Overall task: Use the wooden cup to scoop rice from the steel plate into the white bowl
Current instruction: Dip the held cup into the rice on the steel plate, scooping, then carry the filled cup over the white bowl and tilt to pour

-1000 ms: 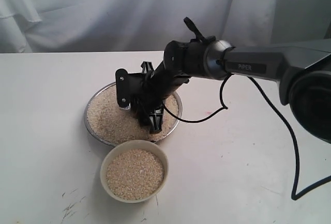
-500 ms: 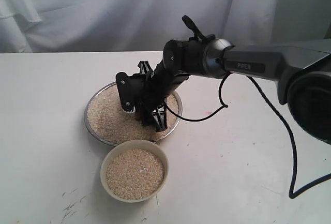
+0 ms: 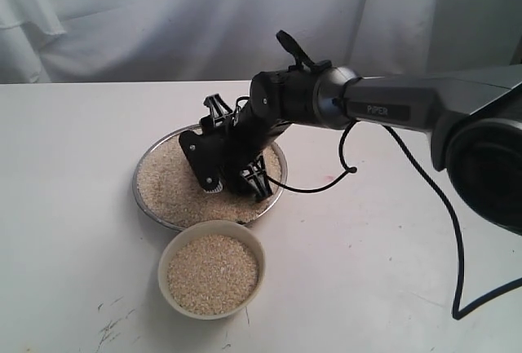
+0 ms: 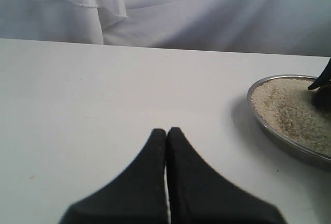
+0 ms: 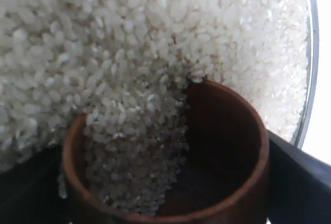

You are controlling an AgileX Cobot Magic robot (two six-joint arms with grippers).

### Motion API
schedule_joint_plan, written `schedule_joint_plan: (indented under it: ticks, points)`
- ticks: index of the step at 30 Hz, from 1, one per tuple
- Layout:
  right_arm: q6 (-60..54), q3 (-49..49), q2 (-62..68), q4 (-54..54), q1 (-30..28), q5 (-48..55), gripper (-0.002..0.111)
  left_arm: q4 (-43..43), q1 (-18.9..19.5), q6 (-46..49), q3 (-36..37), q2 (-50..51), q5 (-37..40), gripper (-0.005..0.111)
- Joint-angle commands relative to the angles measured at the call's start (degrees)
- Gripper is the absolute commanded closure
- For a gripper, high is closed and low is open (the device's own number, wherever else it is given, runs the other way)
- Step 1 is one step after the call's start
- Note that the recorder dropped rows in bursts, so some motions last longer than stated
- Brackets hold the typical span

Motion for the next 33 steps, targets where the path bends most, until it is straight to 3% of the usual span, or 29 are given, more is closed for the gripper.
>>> schedule_joint_plan:
  ticks: [1,13,19,24,29,33]
  points:
    - [-1.44,0.16,-0.02,5.50,1.53,-0.09,0.108,-0.09,0.11,-0.03,0.28,-0.24,-0.40,0.107]
    - [5.09,0.16,-0.02,11.44,0.85,1.61,0.108,-0.09,0.11,-0.03,0.28,-0.24,-0.40,0.107]
    - [6.02,0.16,-0.02,23.61,-3.84,6.03,0.108,-0.09,0.11,-0.03,0.28,-0.24,-0.40,0.107]
    - [-0.34,0.05,-0.16,38.28,-9.68,15.00,0.108,-0.09,0.11,-0.03,0.28,-0.24,-0.40,0.107]
    - [-1.95,0.05,-3.27,36.89,-11.12,17.07,0.108,-0.09,0.11,-0.03,0.28,-0.24,-0.40,0.107]
    - [0.06,0.05,-7.43,26.36,-10.19,16.67,0.108,-0.09,0.11,-0.03,0.28,-0.24,-0.40,0.107]
